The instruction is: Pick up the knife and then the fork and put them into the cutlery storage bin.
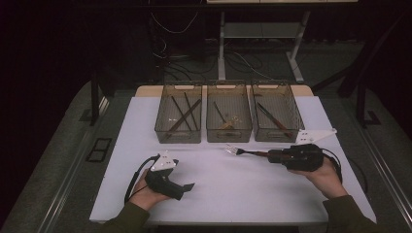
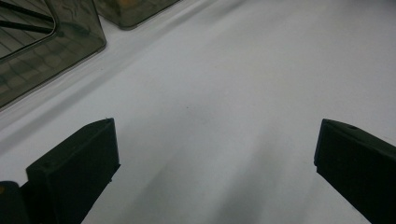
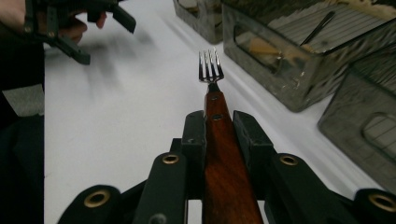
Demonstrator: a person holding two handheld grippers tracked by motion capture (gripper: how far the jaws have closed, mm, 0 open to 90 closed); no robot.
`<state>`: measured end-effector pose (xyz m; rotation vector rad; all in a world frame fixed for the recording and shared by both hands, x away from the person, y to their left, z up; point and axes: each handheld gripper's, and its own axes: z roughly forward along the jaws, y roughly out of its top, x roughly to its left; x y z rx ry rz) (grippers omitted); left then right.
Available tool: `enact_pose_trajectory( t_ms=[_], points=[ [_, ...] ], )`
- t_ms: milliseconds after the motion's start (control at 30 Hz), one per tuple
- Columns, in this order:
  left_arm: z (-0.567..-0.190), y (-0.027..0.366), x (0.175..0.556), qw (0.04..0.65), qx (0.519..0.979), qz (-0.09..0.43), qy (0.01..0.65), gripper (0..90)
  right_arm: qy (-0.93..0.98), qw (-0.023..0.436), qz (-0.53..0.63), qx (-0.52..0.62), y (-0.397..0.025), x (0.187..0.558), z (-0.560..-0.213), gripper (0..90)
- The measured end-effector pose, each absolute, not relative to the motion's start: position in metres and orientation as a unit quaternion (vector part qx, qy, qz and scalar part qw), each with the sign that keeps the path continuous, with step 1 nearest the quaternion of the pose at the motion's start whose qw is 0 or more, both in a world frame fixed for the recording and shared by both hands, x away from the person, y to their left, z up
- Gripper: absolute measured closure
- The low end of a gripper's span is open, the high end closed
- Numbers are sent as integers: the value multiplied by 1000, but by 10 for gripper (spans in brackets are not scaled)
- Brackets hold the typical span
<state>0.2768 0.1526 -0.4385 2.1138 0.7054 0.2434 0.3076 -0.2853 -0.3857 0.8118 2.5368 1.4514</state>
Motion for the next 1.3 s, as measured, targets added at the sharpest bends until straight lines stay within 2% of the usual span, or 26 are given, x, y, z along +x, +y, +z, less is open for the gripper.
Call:
enact_pose_trajectory(
  t_ms=[633,1300],
  points=[
    [-441,151,277,432,853,92,280,0,786,116,515,322,-324,322,-352,756],
    [-442,150,277,434,851,87,282,0,741,190,499,408,-348,352,-339,756]
  ],
)
